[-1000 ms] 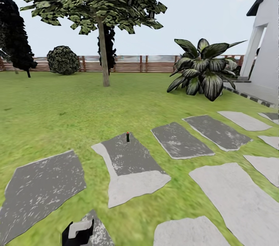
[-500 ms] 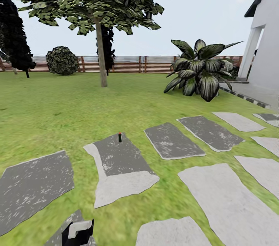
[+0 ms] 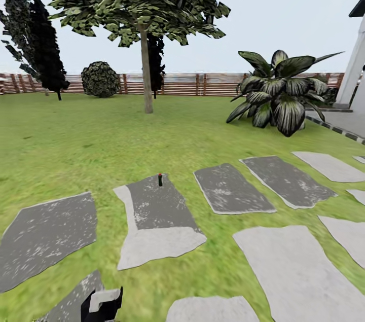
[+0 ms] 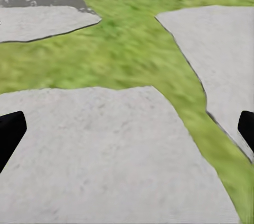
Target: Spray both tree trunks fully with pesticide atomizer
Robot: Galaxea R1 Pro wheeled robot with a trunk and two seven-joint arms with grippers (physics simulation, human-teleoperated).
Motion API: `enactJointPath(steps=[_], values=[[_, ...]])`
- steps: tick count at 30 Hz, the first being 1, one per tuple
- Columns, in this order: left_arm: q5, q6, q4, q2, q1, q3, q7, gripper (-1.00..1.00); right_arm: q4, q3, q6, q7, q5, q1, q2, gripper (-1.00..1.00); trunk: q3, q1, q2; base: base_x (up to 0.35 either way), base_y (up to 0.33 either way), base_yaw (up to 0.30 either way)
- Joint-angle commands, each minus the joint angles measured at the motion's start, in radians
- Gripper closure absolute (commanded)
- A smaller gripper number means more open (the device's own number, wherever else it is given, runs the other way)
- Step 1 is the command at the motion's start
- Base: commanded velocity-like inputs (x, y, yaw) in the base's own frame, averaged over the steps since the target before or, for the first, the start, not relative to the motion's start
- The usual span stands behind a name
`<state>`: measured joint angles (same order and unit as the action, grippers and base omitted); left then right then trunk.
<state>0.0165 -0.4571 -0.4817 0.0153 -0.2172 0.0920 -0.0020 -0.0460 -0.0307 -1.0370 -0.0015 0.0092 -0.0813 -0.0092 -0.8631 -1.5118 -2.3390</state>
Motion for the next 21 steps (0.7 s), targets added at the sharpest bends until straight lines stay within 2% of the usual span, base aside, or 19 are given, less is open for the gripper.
enactJointPath(steps=[1,21], values=[[0.000,0.000,0.000,0.000,0.000,0.000,0.000,-1.00,0.000,0.000,0.000,0.000,0.000,0.000,0.000,-1.00,0.000,0.000,0.000,0.087,-0.325,0.286],[0.000,0.000,0.000,0.000,0.000,0.000,0.000,-1.00,0.000,0.000,0.000,0.000,0.000,0.000,0.000,-1.00,-0.003,0.000,0.000,0.088,-0.325,0.287]])
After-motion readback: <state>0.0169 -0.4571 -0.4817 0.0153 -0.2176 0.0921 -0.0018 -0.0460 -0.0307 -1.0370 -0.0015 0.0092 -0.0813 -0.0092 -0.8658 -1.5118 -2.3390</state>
